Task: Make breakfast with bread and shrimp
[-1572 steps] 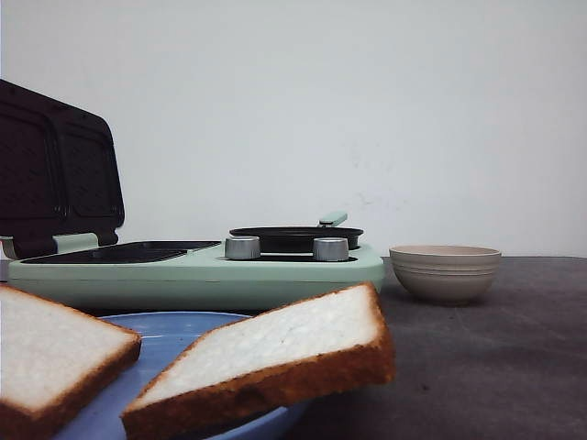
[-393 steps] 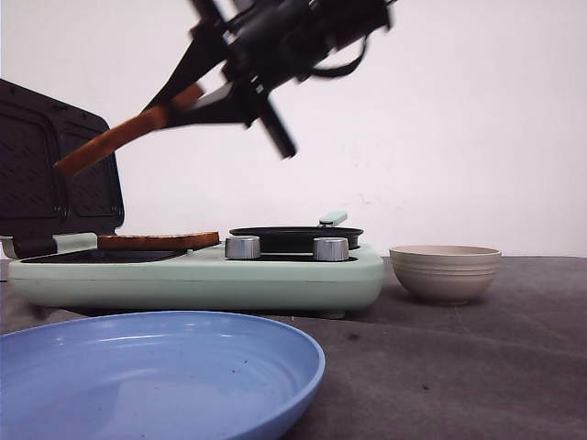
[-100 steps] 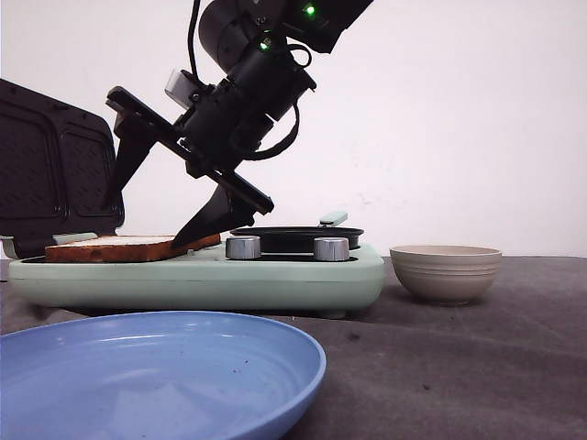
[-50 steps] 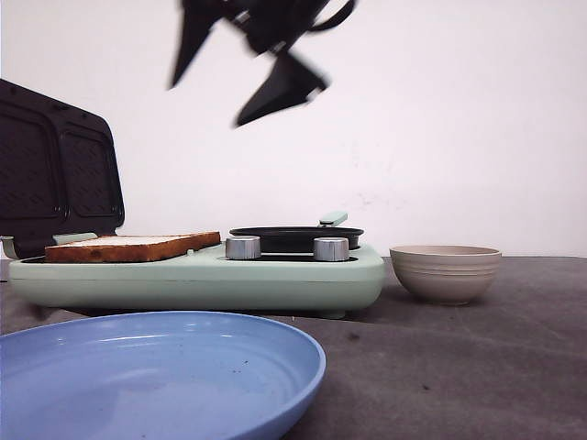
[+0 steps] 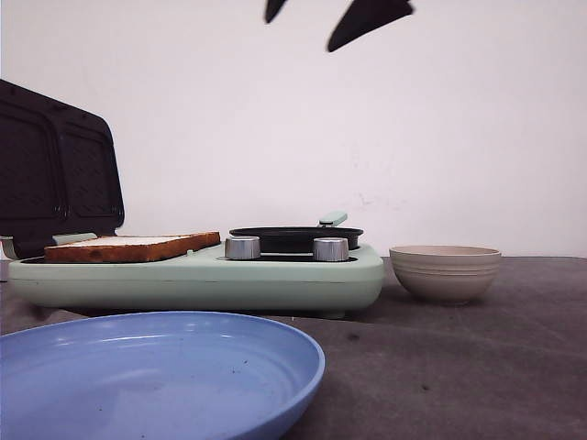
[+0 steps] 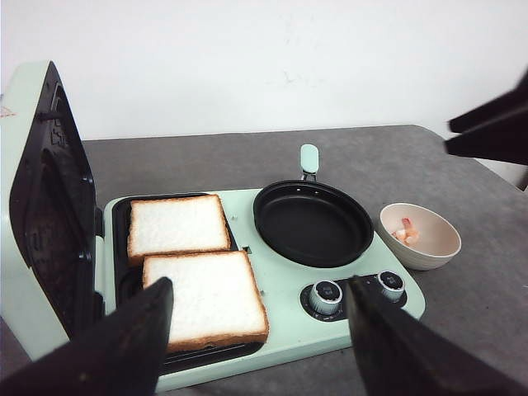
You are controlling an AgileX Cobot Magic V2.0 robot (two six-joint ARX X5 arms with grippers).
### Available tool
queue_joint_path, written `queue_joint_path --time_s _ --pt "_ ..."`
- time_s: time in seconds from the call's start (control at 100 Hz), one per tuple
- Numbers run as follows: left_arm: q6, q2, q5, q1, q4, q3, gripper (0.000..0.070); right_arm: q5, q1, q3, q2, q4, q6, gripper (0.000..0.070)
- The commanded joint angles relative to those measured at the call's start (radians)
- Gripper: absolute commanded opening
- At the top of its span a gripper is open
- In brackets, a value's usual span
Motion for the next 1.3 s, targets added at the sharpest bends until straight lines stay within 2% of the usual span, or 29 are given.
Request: queue_joint_path --time_s 0.0,0.17,0.37,0.57,0.85,1.16,1.29 --pt "-0.005 0.002 -0.004 -0.001 0.011 0.005 0.0348 0.014 0.005 -0.1 -0.063 0.077 -0.014 0.0466" --pt "-0.002 0.002 -0.004 -0.001 0.011 0.005 0.0348 0.055 0.005 -0.373 -0.266 0.23 0.004 0.0465" --pt "-0.002 0.002 -0.004 -0.001 0.011 0.005 0.0348 0.144 0.005 -0.605 -0.459 0.256 0.037 0.0465" --pt "-0.002 0.002 -0.004 0.0 0.01 0.005 0.0348 0.19 0.005 -0.776 -0.619 0.297 0.071 0.0465" --pt "-0.002 0.002 -0.004 0.0 0.01 0.005 0.0349 0.245 0.005 -0.846 -0.756 0.262 0.077 0.0465" --pt "-0.012 0.002 -0.003 0.0 -0.021 0.006 0.0349 0.241 0.005 -0.846 -0.774 0.212 0.078 0.0466" --pt "-0.087 0.002 -0.026 0.0 -0.034 0.006 0.0354 0.24 0.005 -0.846 -0.774 0.204 0.079 0.0466"
